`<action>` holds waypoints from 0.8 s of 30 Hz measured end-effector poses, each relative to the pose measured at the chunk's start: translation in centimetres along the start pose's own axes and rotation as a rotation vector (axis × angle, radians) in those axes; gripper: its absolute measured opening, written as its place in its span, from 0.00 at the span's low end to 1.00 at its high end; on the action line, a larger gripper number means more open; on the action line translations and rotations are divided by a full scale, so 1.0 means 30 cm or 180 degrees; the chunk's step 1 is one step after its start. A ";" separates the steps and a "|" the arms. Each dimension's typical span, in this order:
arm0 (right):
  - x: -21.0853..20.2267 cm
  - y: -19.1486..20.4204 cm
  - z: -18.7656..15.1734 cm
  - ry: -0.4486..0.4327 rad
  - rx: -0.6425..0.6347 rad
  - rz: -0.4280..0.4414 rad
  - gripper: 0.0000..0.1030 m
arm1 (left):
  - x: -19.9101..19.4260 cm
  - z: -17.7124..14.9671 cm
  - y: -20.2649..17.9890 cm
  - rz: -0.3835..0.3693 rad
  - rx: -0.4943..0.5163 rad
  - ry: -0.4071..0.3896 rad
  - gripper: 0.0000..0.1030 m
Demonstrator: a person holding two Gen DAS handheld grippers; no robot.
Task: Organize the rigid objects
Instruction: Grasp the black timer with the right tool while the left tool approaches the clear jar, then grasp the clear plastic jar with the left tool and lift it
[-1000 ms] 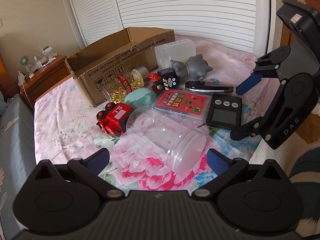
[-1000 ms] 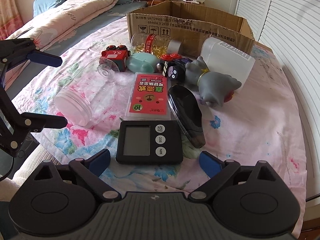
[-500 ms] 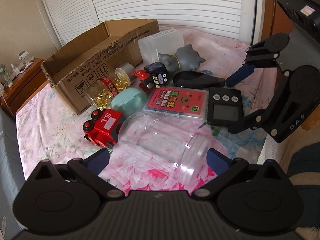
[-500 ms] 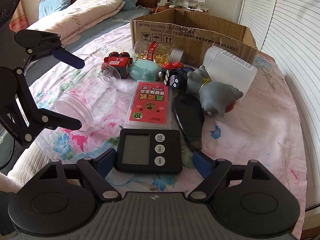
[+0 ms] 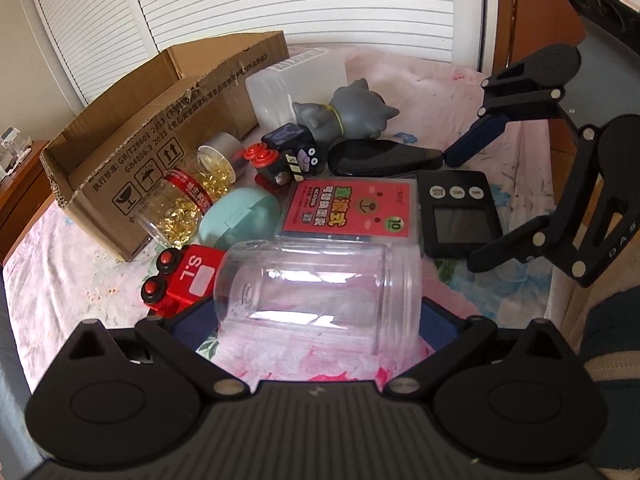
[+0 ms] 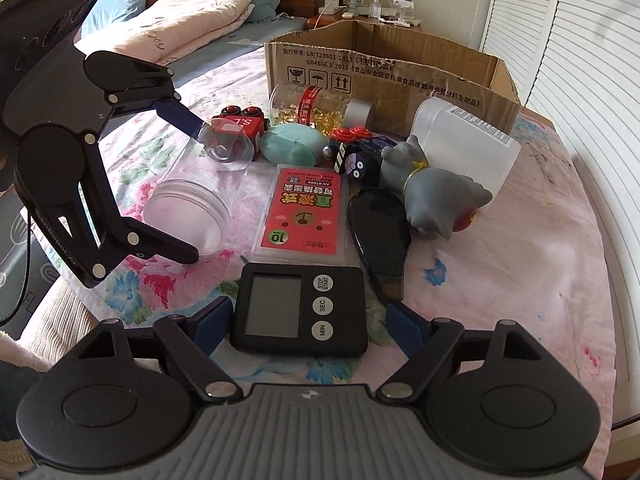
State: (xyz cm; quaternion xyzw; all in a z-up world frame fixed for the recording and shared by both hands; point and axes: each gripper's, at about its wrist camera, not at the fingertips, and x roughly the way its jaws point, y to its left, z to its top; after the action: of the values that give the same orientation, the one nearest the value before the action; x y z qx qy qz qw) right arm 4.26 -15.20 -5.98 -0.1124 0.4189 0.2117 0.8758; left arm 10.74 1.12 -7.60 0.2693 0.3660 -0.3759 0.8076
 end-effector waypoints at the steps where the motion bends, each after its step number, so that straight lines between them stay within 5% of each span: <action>1: -0.001 0.000 -0.001 0.0000 0.0002 -0.0002 0.84 | 0.003 0.003 -0.001 -0.0006 -0.0040 -0.0022 0.99; 8: -0.016 0.010 -0.006 -0.0040 -0.0029 0.0021 0.72 | -0.022 -0.005 -0.009 0.0078 -0.0429 -0.0086 0.93; 16: -0.035 0.001 -0.024 -0.0020 0.0024 -0.0005 0.72 | -0.071 -0.033 -0.031 0.0361 -0.0943 -0.0019 0.90; 24: -0.023 0.014 -0.012 -0.0004 0.0055 -0.0039 0.74 | -0.059 -0.021 -0.041 0.0408 -0.0898 -0.0038 0.92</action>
State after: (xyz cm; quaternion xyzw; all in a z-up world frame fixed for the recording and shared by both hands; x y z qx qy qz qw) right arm 3.43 -15.14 -5.68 -0.1072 0.4194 0.2028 0.8783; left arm 8.69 1.60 -6.76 0.1738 0.3924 -0.2700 0.8619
